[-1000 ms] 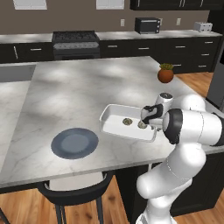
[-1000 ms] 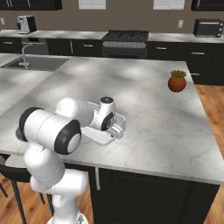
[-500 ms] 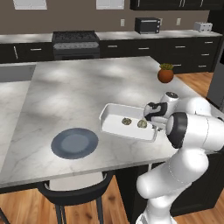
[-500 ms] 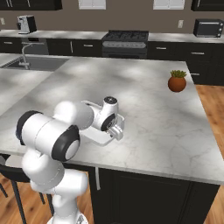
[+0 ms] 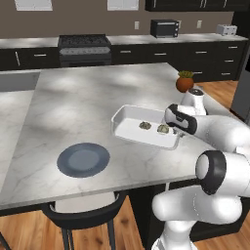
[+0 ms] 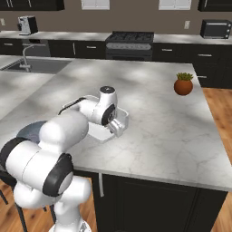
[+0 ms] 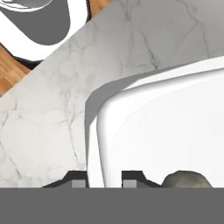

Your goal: Place two dumplings into each of the tupperware containers and then place the containers in the fridge.

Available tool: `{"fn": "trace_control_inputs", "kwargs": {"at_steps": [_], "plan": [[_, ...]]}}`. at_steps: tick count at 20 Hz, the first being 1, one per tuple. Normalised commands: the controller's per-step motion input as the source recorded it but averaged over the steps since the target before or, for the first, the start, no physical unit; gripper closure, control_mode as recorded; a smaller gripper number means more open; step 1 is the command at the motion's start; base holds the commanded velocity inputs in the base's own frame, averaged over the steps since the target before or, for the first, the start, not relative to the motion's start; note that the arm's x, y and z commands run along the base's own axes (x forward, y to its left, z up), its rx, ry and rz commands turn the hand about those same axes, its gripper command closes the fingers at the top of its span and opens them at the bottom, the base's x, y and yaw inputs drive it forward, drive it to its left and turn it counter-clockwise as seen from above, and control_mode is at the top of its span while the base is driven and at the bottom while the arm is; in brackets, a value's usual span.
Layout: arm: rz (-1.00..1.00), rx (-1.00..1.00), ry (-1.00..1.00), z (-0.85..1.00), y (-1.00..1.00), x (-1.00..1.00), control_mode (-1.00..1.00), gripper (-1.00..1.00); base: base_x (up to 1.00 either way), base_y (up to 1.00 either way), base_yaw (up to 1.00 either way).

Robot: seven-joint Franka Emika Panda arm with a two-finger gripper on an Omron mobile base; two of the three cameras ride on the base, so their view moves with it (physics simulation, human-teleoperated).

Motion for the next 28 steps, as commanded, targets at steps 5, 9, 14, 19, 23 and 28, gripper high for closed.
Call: {"fn": "trace_control_inputs", "kwargs": {"at_steps": [5,9,14,19,23,28], "plan": [[-0.16,-0.03,0.0,0.99,0.02,-0.58,-1.0,1.0,0.0,0.0,0.0],[-0.16,0.0,-0.01,0.75,0.04,-0.61,-1.0,1.0,0.0,0.0,0.0],[-0.11,0.01,-0.08,0.51,0.04,-0.85,-1.0,1.0,0.0,0.0,0.0],[-0.08,0.11,-0.23,0.33,0.01,-1.0,-1.0,1.0,0.0,0.0,0.0],[-0.02,0.07,-0.21,0.42,0.23,-0.86,-1.0,1.0,0.0,0.0,0.0],[0.0,-0.11,-0.01,0.45,0.64,-0.55,-1.0,1.0,0.0,0.0,0.0]]}}
